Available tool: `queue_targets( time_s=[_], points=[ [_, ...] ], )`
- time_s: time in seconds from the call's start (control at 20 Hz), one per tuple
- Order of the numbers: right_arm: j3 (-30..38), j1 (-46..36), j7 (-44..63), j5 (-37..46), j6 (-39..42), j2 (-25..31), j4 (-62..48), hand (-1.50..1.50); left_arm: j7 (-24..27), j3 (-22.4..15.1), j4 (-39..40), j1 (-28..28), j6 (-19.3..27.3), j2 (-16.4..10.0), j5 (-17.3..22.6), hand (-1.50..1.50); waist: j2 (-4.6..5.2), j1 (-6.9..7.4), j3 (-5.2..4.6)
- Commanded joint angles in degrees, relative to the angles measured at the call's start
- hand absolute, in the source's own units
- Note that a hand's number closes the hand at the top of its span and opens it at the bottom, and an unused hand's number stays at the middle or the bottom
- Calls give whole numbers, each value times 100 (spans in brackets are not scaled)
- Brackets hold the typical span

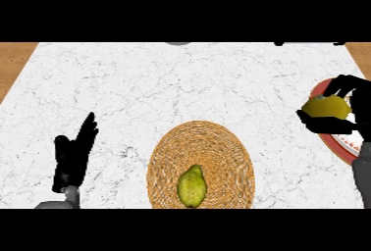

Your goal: Pick the lemon from the placemat and place it in the plate

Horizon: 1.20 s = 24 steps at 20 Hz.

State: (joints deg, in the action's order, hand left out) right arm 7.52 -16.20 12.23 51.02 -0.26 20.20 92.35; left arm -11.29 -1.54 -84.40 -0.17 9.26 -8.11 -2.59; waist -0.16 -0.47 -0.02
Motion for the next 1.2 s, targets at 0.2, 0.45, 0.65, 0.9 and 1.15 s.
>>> queue_targets(
  time_s=[0.2,0.45,0.65,0.9,1.15],
  points=[
    [1203,-69,287,-502,226,600,53,150,-146,-67,70,-184,70,79,-202,0,10,21,2],
    [1184,-596,258,-127,-329,568,-1133,150,-195,103,-40,-296,-114,15,-63,0,22,82,3],
    [1447,-566,-485,-286,-710,753,-2280,150,-149,72,-74,-90,-125,97,-60,0,28,98,5],
    [1682,-961,-1037,-404,-621,1357,-3525,150,-105,-151,-18,-100,94,337,-357,0,33,103,5],
    [1629,-1076,-1380,-519,-194,1454,-4601,150,-345,50,-65,-378,-98,181,-147,0,41,111,8]
  ],
)
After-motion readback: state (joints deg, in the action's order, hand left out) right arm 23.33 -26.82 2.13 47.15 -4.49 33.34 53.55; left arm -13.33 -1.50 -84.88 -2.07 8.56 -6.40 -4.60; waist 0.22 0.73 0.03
